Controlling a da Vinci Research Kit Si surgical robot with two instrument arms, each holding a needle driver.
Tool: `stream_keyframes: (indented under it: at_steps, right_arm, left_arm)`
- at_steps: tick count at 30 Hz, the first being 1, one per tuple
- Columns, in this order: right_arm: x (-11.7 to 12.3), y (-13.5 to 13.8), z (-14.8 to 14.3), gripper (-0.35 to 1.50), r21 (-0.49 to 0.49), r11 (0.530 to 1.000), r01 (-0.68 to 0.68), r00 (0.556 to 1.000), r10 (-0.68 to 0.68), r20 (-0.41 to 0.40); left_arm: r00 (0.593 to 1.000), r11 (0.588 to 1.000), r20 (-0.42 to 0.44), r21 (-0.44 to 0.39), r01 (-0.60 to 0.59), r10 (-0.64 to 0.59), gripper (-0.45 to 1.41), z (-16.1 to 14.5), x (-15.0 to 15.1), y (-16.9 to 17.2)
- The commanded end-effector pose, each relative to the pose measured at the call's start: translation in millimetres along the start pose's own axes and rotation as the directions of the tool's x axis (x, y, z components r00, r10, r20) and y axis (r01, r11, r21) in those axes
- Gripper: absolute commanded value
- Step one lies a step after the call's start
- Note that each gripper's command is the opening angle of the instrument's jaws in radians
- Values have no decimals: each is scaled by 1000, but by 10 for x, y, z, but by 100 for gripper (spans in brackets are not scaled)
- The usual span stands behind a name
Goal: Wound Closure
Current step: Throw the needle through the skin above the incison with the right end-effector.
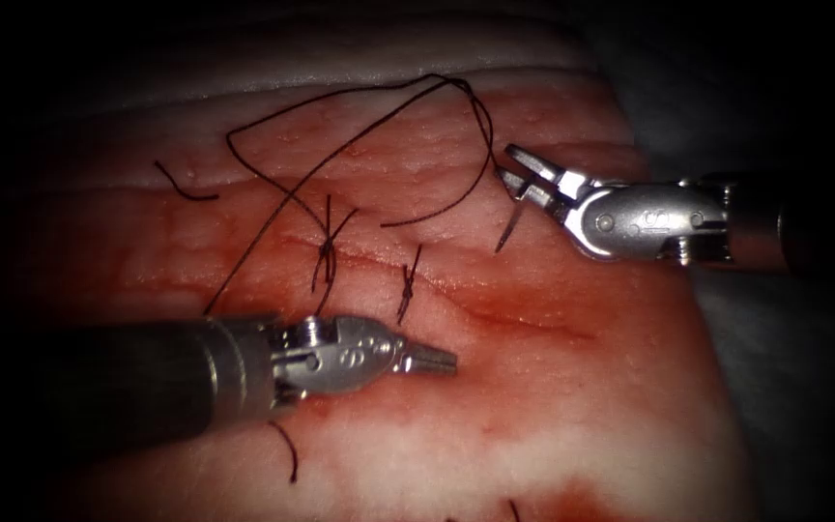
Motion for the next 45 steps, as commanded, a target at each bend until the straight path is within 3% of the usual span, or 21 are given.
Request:
stream_keyframes:
  at_steps: [1,14,21,45]
  right_arm:
    - [-1,-7,9,-35,3,1000,14,1000,-14,-5]
    - [-5,-62,0,-35,48,996,75,996,-73,-47]
    - [-13,-88,-4,-35,80,992,99,995,-97,-31]
    - [-38,-125,-24,-35,160,987,11,997,-23,71]
  left_arm:
    - [1000,1000,-2,0,-1,1,-38,7,-1,-3]
    - [1000,1000,-30,-3,8,-8,-38,-13,10,-1]
    - [999,1000,-32,-3,10,-10,-38,-17,13,2]
    - [998,1000,-48,1,-30,30,-45,-24,9,-4]
